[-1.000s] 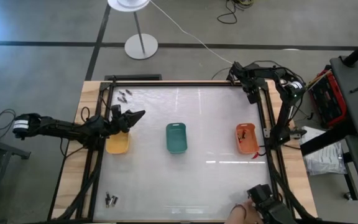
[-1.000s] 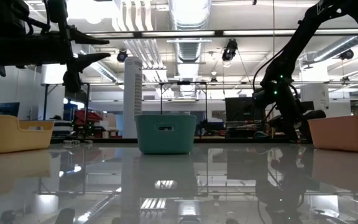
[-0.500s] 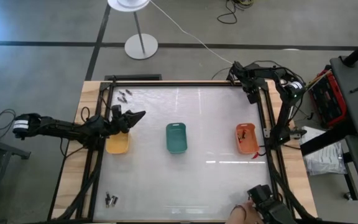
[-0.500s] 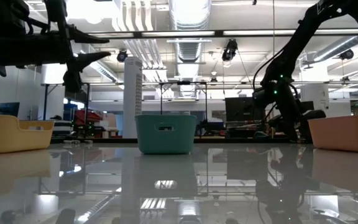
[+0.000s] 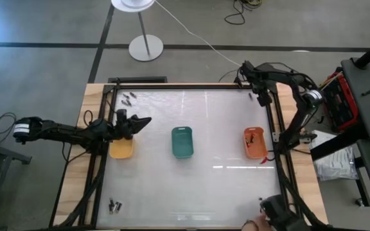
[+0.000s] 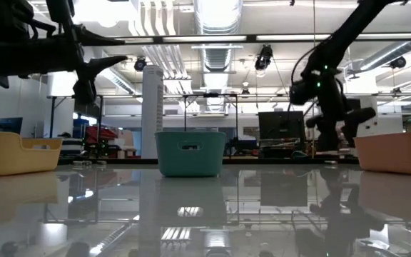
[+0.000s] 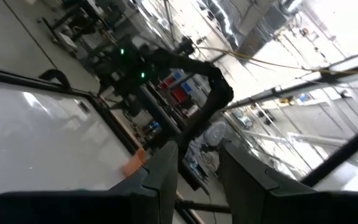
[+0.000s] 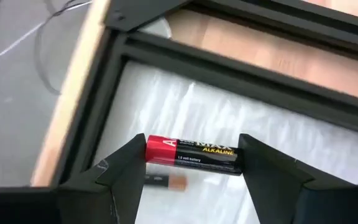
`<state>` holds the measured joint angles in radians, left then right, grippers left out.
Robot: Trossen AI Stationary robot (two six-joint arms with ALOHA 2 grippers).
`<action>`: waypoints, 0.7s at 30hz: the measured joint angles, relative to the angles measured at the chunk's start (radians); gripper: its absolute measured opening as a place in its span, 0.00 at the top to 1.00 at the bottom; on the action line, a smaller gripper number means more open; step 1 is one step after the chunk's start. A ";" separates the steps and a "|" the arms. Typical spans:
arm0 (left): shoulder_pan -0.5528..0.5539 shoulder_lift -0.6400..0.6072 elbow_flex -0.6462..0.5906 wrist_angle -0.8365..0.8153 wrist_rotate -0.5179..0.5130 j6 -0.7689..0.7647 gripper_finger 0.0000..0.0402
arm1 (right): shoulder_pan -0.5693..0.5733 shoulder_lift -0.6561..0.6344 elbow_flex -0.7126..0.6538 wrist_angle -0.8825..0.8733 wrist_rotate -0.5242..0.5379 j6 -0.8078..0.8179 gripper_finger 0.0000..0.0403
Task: Sort batteries
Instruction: Put the red battery into the orange bin
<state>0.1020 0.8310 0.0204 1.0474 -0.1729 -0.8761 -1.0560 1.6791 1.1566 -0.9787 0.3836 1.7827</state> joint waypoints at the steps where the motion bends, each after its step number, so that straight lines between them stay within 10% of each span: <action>1: 0.000 0.000 0.000 0.004 0.020 -0.011 0.75 | 0.013 -0.024 0.000 -0.007 0.001 -0.003 0.44; 10: -0.017 0.000 0.041 -0.001 0.297 -0.077 0.75 | 0.198 -0.255 0.000 -0.161 0.072 -0.091 0.43; 21: -0.117 0.000 0.121 -0.192 0.378 -0.045 0.75 | 0.621 -0.434 -0.006 -0.324 0.051 -0.057 0.44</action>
<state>-0.0153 0.8307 0.1417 0.8555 0.2054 -0.9207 -0.4346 1.2451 1.1507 -1.3024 0.4345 1.7252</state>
